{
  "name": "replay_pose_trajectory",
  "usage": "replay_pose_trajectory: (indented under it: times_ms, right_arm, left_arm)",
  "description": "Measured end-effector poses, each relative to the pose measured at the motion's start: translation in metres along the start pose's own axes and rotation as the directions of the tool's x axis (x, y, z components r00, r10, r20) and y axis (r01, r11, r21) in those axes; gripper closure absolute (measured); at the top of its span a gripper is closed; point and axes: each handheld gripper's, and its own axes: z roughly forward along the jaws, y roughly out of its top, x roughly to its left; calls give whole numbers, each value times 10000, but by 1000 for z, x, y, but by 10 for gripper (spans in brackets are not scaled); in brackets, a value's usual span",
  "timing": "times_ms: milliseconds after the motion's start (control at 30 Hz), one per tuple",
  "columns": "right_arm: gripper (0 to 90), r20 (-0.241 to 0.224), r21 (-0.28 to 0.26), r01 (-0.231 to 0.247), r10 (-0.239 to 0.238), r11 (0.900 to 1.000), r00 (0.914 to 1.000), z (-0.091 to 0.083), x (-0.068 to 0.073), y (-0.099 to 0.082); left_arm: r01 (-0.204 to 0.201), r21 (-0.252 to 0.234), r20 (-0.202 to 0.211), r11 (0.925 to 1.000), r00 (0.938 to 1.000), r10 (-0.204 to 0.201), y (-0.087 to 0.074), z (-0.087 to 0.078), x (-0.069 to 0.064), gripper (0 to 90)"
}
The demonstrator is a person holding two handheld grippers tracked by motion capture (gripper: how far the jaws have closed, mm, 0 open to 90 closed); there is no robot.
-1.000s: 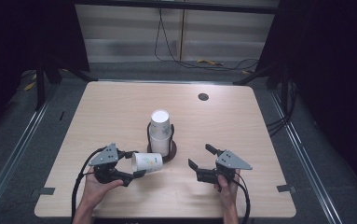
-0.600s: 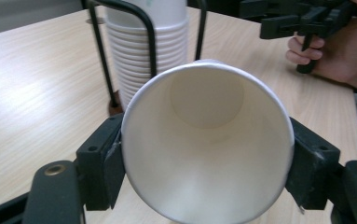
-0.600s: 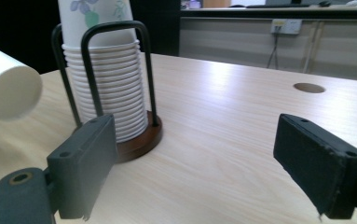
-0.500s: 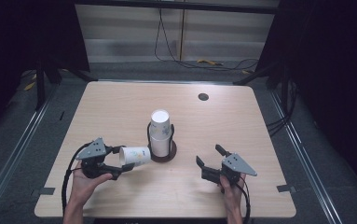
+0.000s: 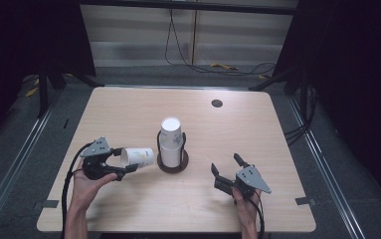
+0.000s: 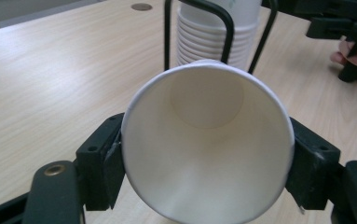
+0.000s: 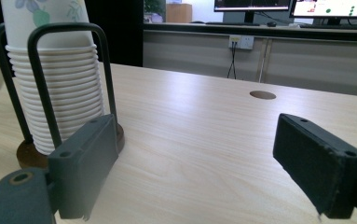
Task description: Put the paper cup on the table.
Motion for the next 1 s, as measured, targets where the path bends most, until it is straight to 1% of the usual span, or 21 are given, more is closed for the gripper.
replay_pose_trajectory:
  times_ms: [33, 67, 100, 167, 200, 233, 267, 333, 400, 433, 467, 567, 600, 633, 700, 733, 833, 900, 933, 967, 1000]
  right_arm:
    - [131, 0, 0, 0, 0, 10000, 10000, 0, 0, 0]
    - [131, 18, -232, -27, 27, 9997, 10000, -2, 0, -1]
    - [131, 95, -309, -29, 32, 9995, 9999, -3, 1, -1]
    - [131, 105, -390, -29, 33, 9992, 9999, -3, 0, -2]
    - [132, 92, -636, -133, 139, 9979, 9999, -6, 0, -3]
    - [132, 92, -636, -133, 139, 9979, 9999, -6, 0, -3]
    - [131, 32, -951, -266, 270, 9951, 9996, -9, -1, -4]
    - [132, 15, -970, -204, 207, 9951, 9998, -9, -1, -4]
    - [132, -17, -1058, -228, 227, 9941, 9997, -10, -2, -5]
    - [132, -21, -1086, -216, 215, 9939, 9998, -10, -1, -5]
    - [132, -21, -1086, -216, 215, 9939, 9998, -10, -1, -5]
    - [132, -21, -1086, -219, 218, 9938, 9998, -10, -1, -5]
    - [132, -26, -1087, -224, 223, 9938, 9997, -10, -1, -5]
    - [132, -26, -1087, -224, 223, 9938, 9997, -10, -1, -5]
    - [132, -29, -1091, -219, 217, 9938, 9998, -10, -1, -5]
    - [132, -29, -1091, -219, 217, 9938, 9998, -10, -1, -5]
    - [135, -93, -1096, -199, 190, 9938, 9998, -10, -2, -5]
    - [141, -263, -1078, -195, 168, 9940, 9995, -10, -2, -5]
    - [145, -342, -1062, -202, 166, 9941, 9993, -10, -3, -5]
    - [145, -342, -1062, -202, 166, 9941, 9993, -10, -3, -5]
    - [145, -383, -1050, -215, 175, 9942, 9991, -10, -3, -5]
  left_arm:
    - [-3, -3, 88, 10000, 10000, 3, 1, -1, 1, 258]
    - [51, 20, 153, 10000, 9999, -51, 3, -2, 3, 258]
    - [0, 463, -211, 9989, 9998, 10, 6, -1, 4, 257]
    - [113, 419, -152, 9991, 9998, -107, 7, -1, 6, 257]
    - [219, 305, -111, 9993, 9997, -216, 8, -1, 7, 257]
    - [192, 343, -208, 9992, 9996, -185, 9, -2, 8, 257]
    - [247, 397, -206, 9989, 9995, -239, 12, -3, 10, 257]
    - [243, 461, -143, 9986, 9996, -237, 14, -3, 11, 256]
    - [152, 738, -341, 9972, 9993, -127, 19, -3, 12, 254]
    - [63, 804, -291, 9967, 9996, -40, 20, -3, 14, 254]
    - [183, 790, -252, 9967, 9995, -163, 22, -3, 15, 254]
    - [91, 1096, -178, 9939, 9998, -72, 26, 1, 18, 254]
    - [77, 1448, -445, 9894, 9990, -13, 28, 2, 22, 255]
    - [77, 1448, -445, 9894, 9990, -13, 28, 2, 22, 255]
    - [78, 1829, -507, 9831, 9987, 16, 33, 4, 28, 255]
    - [78, 1829, -507, 9831, 9987, 16, 33, 4, 28, 255]
    - [59, 2128, -428, 9771, 9991, 33, 38, 8, 32, 255]
    - [-73, 2596, -522, 9657, 9984, 216, 43, 11, 36, 255]
    - [6, 2702, -611, 9628, 9980, 165, 45, 12, 37, 254]
    - [6, 2702, -611, 9628, 9980, 165, 45, 12, 37, 254]
    - [-20, 2866, -677, 9581, 9975, 224, 47, 14, 38, 254]
